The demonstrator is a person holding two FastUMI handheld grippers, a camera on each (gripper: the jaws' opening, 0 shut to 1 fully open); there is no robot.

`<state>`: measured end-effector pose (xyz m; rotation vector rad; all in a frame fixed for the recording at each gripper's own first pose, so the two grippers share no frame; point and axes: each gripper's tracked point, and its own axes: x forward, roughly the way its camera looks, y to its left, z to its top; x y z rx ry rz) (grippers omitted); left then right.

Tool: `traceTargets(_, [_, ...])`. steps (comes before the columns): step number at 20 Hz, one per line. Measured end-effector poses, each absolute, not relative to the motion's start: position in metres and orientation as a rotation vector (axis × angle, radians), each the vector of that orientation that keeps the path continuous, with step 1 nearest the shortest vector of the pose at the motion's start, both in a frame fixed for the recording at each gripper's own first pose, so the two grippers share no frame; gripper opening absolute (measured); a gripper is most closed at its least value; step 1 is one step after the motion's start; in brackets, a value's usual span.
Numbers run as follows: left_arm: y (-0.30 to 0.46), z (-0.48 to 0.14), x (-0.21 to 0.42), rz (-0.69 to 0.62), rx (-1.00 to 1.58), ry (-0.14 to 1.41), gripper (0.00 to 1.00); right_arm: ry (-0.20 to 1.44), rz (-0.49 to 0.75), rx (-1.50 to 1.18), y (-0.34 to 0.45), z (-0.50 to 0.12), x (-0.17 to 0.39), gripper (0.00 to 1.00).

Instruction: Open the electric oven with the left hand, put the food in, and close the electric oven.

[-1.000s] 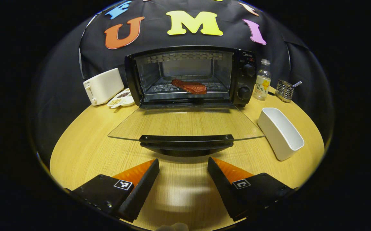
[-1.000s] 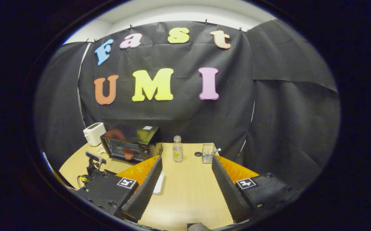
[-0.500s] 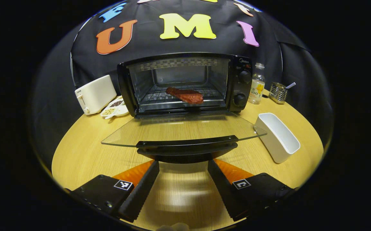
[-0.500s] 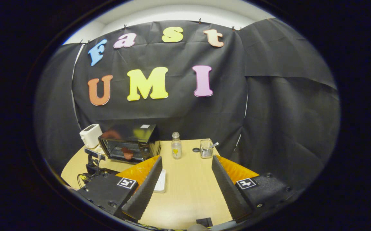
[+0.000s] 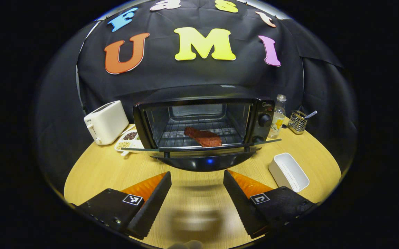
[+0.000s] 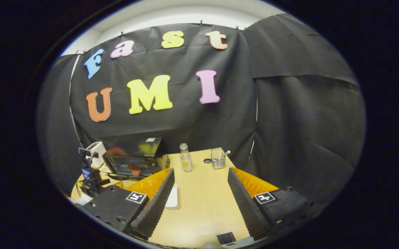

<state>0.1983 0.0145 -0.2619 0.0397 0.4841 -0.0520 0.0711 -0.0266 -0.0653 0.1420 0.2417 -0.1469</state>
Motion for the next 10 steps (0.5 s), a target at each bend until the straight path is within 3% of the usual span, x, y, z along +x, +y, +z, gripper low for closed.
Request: traceTargets(10, [0.008, -0.242, 0.239, -0.065, 0.048, 0.444, 0.97, 0.213, -0.223, 0.187, -0.051, -0.06, 0.054, 0.98])
